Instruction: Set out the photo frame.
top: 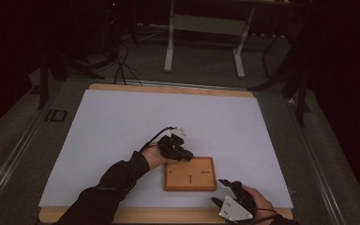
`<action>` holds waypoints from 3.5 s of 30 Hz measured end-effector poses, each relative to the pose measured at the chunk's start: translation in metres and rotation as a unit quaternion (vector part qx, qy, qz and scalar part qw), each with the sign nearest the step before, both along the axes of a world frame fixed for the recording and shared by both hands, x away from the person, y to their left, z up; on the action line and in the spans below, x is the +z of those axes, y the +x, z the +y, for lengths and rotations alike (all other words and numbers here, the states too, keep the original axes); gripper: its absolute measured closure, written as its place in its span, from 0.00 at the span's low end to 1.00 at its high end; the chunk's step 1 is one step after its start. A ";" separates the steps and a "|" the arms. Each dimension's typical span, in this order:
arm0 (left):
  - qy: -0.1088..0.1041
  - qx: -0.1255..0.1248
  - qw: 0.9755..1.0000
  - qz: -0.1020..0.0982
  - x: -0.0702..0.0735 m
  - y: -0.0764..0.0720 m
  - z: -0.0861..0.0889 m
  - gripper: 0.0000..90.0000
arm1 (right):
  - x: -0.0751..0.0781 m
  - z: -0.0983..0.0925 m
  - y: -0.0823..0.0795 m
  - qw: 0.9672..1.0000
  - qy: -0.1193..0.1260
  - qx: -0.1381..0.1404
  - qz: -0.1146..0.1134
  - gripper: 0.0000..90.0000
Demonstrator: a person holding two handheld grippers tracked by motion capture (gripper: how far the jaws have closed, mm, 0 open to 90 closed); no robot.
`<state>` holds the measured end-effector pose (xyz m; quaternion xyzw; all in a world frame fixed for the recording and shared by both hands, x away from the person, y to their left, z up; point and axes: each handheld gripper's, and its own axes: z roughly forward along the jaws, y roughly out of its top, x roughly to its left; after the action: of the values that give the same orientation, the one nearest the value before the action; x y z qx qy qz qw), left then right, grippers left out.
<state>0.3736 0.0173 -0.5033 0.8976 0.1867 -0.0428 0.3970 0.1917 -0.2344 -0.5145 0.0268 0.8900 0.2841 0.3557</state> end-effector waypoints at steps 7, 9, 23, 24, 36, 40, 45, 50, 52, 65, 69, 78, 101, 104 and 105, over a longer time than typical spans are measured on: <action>0.000 0.001 1.000 0.011 0.000 0.004 0.000 0.93 | -0.014 0.001 0.003 0.998 -0.036 0.016 -0.047 0.51; -0.002 0.001 1.000 0.016 0.000 0.005 0.001 0.93 | -0.016 0.001 0.003 0.997 -0.047 0.017 -0.061 0.52; -0.003 -0.001 1.000 0.024 0.000 0.008 0.001 0.93 | -0.031 0.012 0.006 0.985 -0.110 0.032 -0.127 0.59; -0.003 -0.001 1.000 0.024 0.000 0.008 0.001 0.93 | -0.032 0.013 0.006 0.984 -0.114 0.034 -0.133 0.60; -0.001 0.000 1.000 0.027 0.000 0.008 0.000 0.93 | -0.046 0.018 0.000 0.959 -0.183 0.045 -0.213 0.73; 0.005 -0.005 1.000 0.019 0.001 0.007 -0.001 0.93 | -0.049 0.019 -0.002 0.951 -0.203 0.057 -0.228 0.74; -0.001 -0.009 1.000 0.001 0.001 0.004 0.000 0.89 | -0.047 0.018 -0.001 0.952 -0.204 0.061 -0.222 0.74; -0.016 0.001 1.000 -0.027 0.008 -0.003 0.012 0.84 | -0.043 0.017 0.001 0.955 -0.198 0.064 -0.213 0.74; -0.015 0.004 0.999 -0.035 0.011 -0.006 0.018 0.77 | -0.037 0.016 0.004 0.958 -0.193 0.068 -0.199 0.74; -0.031 0.030 0.998 -0.047 0.023 -0.021 0.054 0.61 | -0.017 0.017 0.013 0.968 -0.183 0.075 -0.155 0.74; -0.057 0.056 0.995 -0.052 0.028 -0.030 0.070 0.49 | -0.010 0.017 0.015 0.971 -0.177 0.075 -0.141 0.75; -0.097 0.075 0.990 -0.065 0.030 -0.051 0.102 0.20 | 0.006 0.014 0.024 0.983 -0.135 0.072 -0.106 0.76; -0.089 0.106 0.987 -0.085 0.000 -0.084 0.127 0.03 | 0.040 0.005 0.061 0.994 -0.073 0.077 -0.018 0.77; -0.092 0.109 0.986 -0.082 -0.004 -0.085 0.128 0.03 | 0.045 0.004 0.068 0.995 -0.061 0.076 0.001 0.77; -0.093 0.110 0.986 -0.084 -0.005 -0.086 0.128 0.03 | 0.047 0.004 0.072 0.995 -0.059 0.077 0.010 0.77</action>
<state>0.2880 0.1456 -0.5081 0.8313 0.2452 0.0591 0.4953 0.2639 -0.2307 -0.4672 -0.0605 0.9080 0.2573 0.3251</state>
